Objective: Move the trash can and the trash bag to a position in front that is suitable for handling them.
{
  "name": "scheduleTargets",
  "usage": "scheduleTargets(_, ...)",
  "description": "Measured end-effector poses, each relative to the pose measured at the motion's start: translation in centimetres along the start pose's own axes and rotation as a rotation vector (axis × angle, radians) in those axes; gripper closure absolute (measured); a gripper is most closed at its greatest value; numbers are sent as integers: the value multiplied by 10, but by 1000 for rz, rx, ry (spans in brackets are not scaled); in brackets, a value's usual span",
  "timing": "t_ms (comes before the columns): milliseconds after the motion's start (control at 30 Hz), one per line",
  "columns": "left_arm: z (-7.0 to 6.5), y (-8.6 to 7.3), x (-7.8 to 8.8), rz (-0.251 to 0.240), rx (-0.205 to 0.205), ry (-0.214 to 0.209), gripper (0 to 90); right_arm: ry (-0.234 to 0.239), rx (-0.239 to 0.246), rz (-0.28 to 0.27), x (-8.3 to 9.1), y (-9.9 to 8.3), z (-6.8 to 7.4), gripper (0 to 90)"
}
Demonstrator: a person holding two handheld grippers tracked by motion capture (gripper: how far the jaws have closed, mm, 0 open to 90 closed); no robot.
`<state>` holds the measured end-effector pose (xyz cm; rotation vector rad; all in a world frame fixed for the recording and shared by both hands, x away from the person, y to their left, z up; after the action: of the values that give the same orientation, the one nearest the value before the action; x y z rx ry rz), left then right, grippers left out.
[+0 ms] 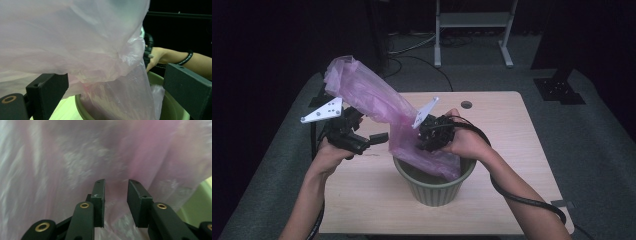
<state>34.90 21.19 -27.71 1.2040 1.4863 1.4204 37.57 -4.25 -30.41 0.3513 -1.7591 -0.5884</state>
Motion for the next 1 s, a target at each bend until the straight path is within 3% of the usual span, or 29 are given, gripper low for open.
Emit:
scheduleTargets(200, -3, -3, -1, 8, -5, -10, 52, 42, -37, -71, 19, -10, -4, 627)
scheduleTargets(267, -3, -5, -4, 18, -1, -11, 51, 75, -62, -137, 35, -19, -6, 604)
scheduleTargets(333, -3, -5, -6, 23, -4, -15, 52, 79, -71, -152, 38, -20, -7, 598)
scheduleTargets(367, -4, -5, -9, 29, -6, -17, 52, 99, -108, -233, 49, -23, -11, 581)
scheduleTargets(500, -5, -4, -17, 50, -19, -28, 52, 129, -145, -344, 61, -20, -15, 507)
scheduleTargets(667, -10, -5, -26, 76, -2, -48, 52, 101, -143, -388, 62, -8, -16, 490)
scheduleTargets(700, -13, -6, -29, 87, 24, -58, 63, 81, -133, -396, 59, -2, -16, 507)
scheduleTargets(733, -13, -6, -29, 87, 24, -58, 69, 81, -133, -396, 59, -2, -16, 507)
scheduleTargets(767, -12, -5, -31, 93, -15, -73, 69, 77, -131, -399, 57, 1, -17, 518)
scheduleTargets(800, -14, -5, -32, 98, -11, -81, 70, 72, -120, -401, 55, 4, -16, 551)
scheduleTargets(867, -15, -4, -35, 117, -53, -95, 69, 59, -104, -393, 51, 9, -13, 756)
scheduleTargets(933, -16, -3, -35, 123, -56, -98, 69, 46, -83, -388, 50, 9, -11, 896)
scheduleTargets(1000, -19, -4, -34, 128, -58, -102, 69, 47, -66, -383, 52, 6, -8, 900)
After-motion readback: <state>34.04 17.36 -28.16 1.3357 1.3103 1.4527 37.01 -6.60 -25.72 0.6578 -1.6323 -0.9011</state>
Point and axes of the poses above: each handheld gripper's, and its own axes: x roughly backward along the jaws, y roughly out of its top, z roughly to its left, the point moved 1 cm from there along -x, roughly forward along the jaws, and after that the axes turned 5 degrees about x, right-handed, at the moved point
